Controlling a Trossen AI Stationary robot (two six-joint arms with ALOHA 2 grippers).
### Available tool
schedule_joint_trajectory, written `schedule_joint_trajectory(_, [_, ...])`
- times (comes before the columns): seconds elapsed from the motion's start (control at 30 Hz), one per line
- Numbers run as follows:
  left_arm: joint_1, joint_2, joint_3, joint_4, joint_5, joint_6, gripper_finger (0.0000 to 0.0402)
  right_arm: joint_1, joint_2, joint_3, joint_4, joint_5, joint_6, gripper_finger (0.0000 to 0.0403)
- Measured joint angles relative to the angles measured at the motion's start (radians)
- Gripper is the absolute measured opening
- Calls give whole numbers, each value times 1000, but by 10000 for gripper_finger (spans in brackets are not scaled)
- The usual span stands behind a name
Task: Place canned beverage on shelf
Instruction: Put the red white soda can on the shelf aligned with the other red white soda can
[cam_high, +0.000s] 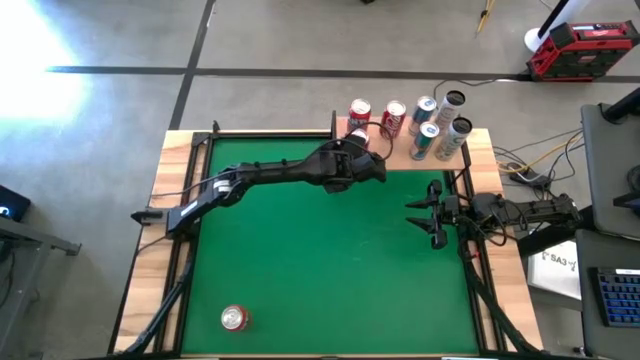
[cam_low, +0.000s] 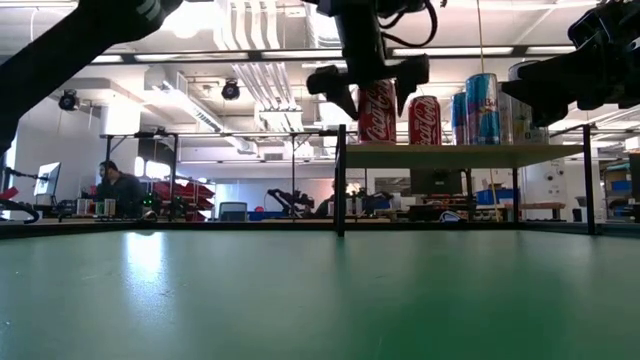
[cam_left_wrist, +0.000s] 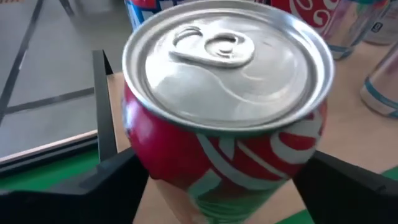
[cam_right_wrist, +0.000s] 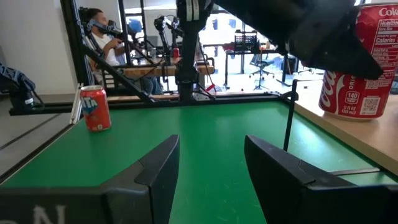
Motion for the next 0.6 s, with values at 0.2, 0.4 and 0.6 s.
schedule_joint_trajectory(0.2, [-1, 2, 0, 7, -3, -7, 279, 0, 0, 0, 0, 0, 0, 173])
schedule_joint_trajectory(0.4, [-3, 3, 0, 23, 5, -3, 279, 0, 0, 0, 0, 0, 0, 173])
schedule_joint_trajectory(0.6, [-7, 4, -2, 101, 57, 49, 280, 0, 0, 0, 0, 0, 0, 173])
